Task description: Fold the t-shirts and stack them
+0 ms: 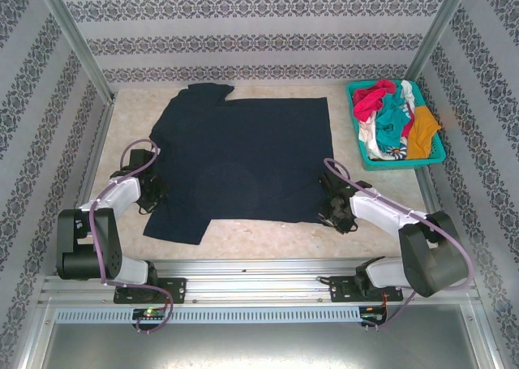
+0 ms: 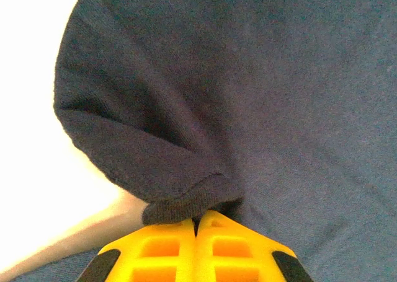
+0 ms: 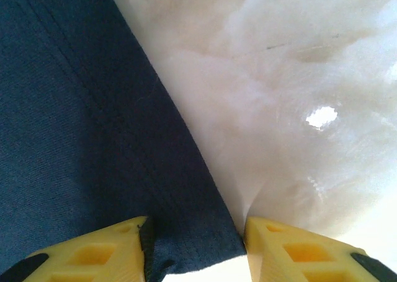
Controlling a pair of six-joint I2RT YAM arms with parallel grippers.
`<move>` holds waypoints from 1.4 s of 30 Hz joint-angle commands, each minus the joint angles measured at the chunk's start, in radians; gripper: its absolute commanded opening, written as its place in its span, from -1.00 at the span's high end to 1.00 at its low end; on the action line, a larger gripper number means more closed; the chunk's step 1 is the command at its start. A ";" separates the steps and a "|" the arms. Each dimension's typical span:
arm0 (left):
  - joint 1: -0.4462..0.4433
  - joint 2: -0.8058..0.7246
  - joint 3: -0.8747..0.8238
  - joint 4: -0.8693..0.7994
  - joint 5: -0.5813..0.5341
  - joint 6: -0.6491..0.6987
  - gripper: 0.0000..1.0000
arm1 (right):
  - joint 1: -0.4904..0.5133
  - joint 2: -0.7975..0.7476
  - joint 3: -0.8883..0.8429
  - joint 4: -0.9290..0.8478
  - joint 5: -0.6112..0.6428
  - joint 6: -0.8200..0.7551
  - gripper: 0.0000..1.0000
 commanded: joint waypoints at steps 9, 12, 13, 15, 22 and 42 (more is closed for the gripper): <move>0.010 -0.023 -0.002 -0.024 -0.009 0.013 1.00 | -0.015 -0.008 0.004 -0.043 -0.009 -0.014 1.00; 0.010 -0.070 -0.017 -0.052 -0.035 0.008 1.00 | -0.018 -0.105 -0.007 -0.113 0.046 -0.003 1.00; 0.011 -0.087 -0.024 -0.065 -0.043 0.004 1.00 | -0.018 -0.134 -0.013 -0.129 0.055 0.002 1.00; 0.010 -0.132 -0.040 -0.097 -0.052 -0.004 1.00 | -0.015 -0.198 -0.026 -0.170 0.064 0.022 1.00; 0.011 -0.264 -0.048 -0.179 -0.035 -0.035 1.00 | 0.003 -0.342 -0.001 -0.231 0.115 0.042 1.00; 0.011 -0.114 0.250 -0.196 -0.060 0.024 1.00 | -0.119 -0.017 0.372 -0.079 0.113 -0.246 1.00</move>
